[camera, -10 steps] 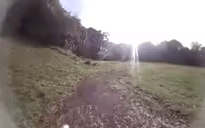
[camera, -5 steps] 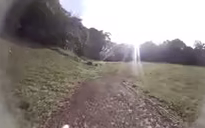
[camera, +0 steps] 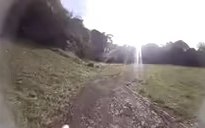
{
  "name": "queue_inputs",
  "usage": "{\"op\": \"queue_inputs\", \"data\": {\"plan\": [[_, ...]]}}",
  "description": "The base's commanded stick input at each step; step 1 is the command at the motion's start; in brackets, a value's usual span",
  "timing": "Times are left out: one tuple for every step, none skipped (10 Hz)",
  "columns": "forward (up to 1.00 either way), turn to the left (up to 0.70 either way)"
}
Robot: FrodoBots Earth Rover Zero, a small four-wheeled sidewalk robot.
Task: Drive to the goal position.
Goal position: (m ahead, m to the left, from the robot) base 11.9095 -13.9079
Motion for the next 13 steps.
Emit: {"op": "queue_inputs", "data": {"plan": [[0.85,0.00],[0.85,0.00],[0.85,0.00],[0.85,0.00],[0.85,0.00],[0.85,0.00],[0.85,0.00],[0.85,0.00],[0.85,0.00],[0.85,0.00],[0.85,0.00],[0.85,0.00],[0.85,0.00]]}}
